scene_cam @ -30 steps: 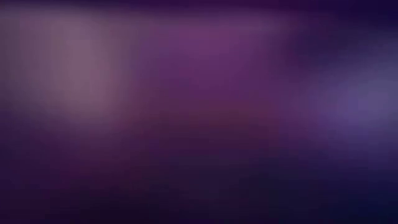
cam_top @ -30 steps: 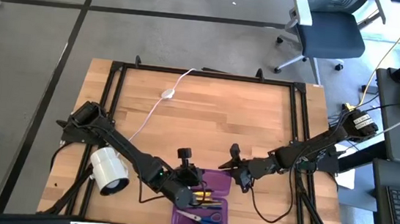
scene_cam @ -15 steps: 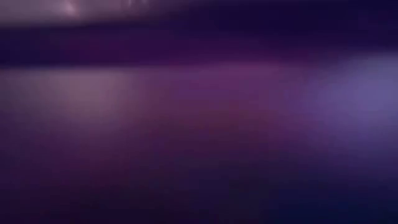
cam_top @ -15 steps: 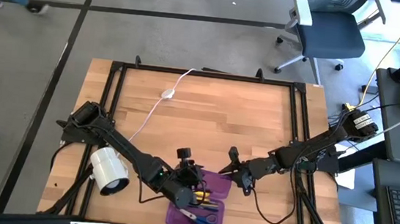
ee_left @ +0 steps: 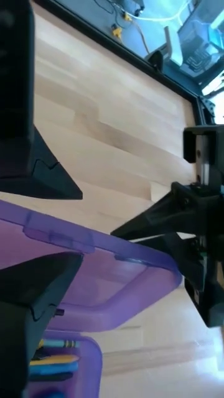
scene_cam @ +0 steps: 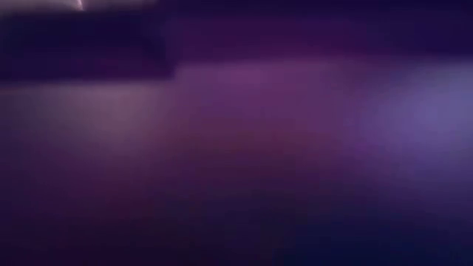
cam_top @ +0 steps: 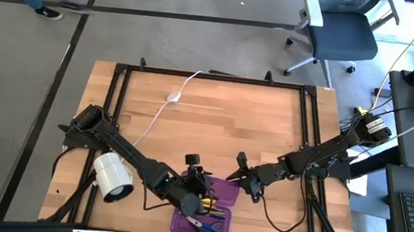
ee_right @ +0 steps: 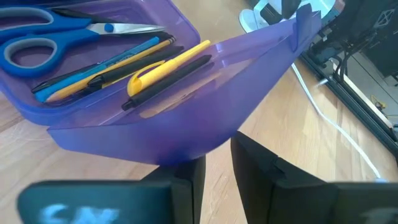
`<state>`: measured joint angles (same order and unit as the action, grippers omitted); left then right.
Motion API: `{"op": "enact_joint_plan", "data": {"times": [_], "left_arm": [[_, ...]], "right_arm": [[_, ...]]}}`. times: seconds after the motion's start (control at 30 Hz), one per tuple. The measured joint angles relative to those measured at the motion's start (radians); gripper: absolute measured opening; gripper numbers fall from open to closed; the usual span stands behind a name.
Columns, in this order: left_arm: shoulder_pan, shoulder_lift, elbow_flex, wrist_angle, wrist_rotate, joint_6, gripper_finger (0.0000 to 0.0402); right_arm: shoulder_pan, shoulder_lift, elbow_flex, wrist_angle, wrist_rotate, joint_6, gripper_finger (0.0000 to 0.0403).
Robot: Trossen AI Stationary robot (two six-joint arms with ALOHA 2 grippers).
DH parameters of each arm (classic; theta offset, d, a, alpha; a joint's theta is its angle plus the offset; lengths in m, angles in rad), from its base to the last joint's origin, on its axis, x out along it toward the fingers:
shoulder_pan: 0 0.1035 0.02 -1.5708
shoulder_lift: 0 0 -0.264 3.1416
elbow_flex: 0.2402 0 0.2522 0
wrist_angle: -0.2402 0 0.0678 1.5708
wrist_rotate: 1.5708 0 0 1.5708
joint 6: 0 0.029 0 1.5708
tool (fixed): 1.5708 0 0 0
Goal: Pick & place school supplies into a supply box
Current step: Close the purple supply box
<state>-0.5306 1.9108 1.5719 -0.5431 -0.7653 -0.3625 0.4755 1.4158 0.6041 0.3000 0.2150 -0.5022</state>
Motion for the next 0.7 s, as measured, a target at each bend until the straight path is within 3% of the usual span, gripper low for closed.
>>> {"op": "enact_joint_plan", "data": {"times": [0.2, 0.47, 0.7], "left_arm": [[-0.001, -0.021, 0.0, 0.02, 0.011, 0.009, 0.0139], [-0.02, -0.071, 0.0, 0.017, -0.097, 0.009, 0.0139], [-0.038, -0.1, 0.0, 0.017, -0.126, 0.007, 0.0139]], "right_arm": [[0.0, 0.0, 0.0, 0.001, 0.0, 0.0, 0.0082], [0.016, 0.0, 0.0, 0.035, 0.0, -0.002, 0.0082], [0.066, 0.0, 0.001, 0.083, -0.008, -0.002, 0.0082]]}}
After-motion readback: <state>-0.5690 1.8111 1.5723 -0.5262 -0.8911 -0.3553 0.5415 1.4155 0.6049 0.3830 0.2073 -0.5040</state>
